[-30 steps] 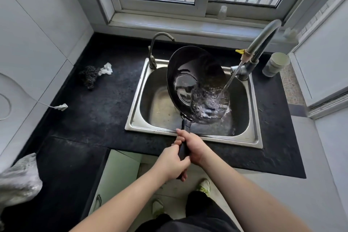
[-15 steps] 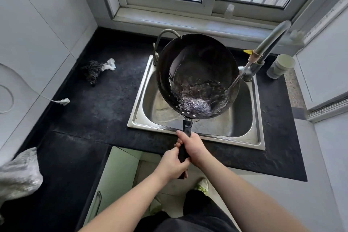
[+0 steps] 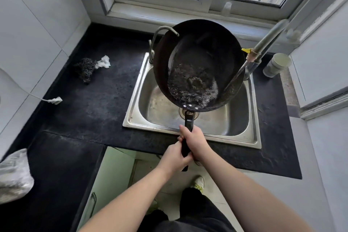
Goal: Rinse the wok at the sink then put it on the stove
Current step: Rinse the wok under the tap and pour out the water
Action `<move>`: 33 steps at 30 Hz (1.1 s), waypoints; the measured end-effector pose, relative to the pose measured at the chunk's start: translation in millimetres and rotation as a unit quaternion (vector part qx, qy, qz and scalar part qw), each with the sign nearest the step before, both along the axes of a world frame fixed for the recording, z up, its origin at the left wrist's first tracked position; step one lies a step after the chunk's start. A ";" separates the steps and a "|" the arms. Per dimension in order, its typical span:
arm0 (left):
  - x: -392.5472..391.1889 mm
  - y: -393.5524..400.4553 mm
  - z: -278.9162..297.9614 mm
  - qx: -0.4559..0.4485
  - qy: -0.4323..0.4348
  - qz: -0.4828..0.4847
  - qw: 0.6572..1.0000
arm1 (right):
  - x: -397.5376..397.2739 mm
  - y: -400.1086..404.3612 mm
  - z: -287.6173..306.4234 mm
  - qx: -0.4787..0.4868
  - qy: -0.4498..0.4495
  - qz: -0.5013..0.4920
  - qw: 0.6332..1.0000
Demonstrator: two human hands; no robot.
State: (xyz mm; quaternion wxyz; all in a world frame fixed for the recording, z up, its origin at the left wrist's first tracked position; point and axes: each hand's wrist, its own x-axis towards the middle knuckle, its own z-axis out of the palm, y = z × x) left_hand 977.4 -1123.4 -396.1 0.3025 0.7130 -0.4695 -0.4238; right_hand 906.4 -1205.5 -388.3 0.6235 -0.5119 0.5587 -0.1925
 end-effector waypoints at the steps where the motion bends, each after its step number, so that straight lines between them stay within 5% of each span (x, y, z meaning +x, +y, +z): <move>1: -1.0 -2.8 -0.3 -0.003 -0.002 0.003 1.000 | -0.5 -3.1 0.6 -0.002 0.001 0.001 1.000; 33: -28.5 -41.6 -4.9 0.003 0.001 -0.009 1.000 | -27.7 -40.8 -2.1 -0.082 0.081 -0.010 0.993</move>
